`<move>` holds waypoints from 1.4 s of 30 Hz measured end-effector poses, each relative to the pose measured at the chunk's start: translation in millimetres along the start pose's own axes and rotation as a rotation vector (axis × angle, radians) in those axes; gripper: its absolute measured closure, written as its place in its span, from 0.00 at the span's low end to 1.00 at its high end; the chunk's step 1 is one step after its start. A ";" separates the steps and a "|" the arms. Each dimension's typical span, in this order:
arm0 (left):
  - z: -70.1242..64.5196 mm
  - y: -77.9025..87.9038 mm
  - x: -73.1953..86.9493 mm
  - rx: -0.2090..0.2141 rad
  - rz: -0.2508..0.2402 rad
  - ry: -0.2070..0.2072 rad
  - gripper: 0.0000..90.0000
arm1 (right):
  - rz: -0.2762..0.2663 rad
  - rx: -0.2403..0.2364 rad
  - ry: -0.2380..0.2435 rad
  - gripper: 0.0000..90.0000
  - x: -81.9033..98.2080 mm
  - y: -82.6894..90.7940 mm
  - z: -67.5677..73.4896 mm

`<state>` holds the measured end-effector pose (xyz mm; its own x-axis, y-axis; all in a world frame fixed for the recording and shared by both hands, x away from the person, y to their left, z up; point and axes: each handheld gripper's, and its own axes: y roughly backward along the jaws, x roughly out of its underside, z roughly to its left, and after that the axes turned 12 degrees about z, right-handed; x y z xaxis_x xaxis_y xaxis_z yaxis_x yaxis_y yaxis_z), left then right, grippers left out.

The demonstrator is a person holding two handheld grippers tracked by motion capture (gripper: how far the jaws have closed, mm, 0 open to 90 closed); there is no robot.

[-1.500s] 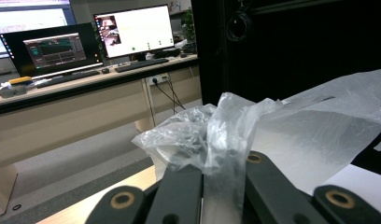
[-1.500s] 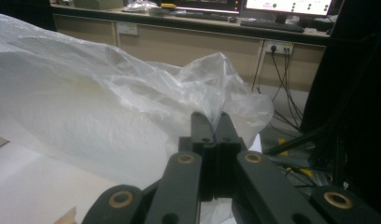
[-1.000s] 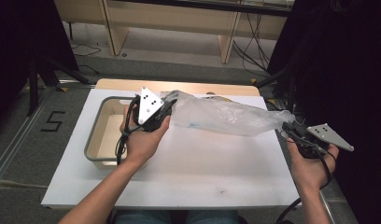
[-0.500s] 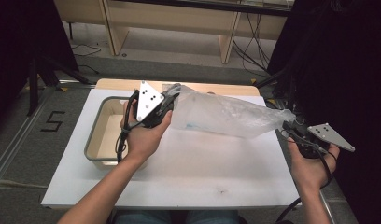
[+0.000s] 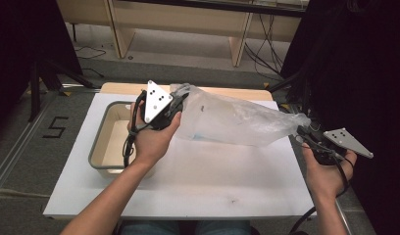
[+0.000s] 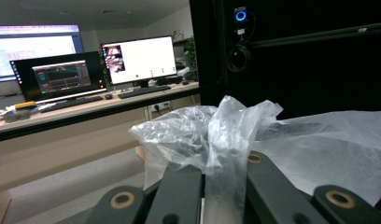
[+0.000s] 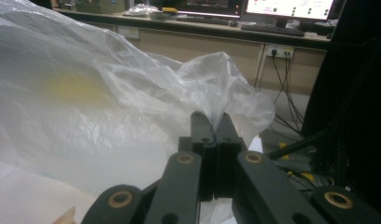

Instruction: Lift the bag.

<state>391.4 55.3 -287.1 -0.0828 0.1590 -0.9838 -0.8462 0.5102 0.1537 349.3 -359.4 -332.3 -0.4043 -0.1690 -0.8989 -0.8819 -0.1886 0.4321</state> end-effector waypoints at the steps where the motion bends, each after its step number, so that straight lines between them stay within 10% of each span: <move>1: 0.9 -1.6 1.0 -0.003 0.001 0.004 0.99 | 0.001 -0.001 0.001 1.00 -0.2 -0.6 0.2; 42: 39.0 -74.5 53.2 -0.112 0.243 0.028 0.98 | 0.068 0.040 -0.007 1.00 4.4 -80.9 13.3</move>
<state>470.6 58.7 -347.3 -0.3037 0.2407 -0.9219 -0.8526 0.3632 0.3757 415.7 -332.0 -372.2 -0.4648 -0.1736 -0.8682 -0.8614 -0.1381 0.4888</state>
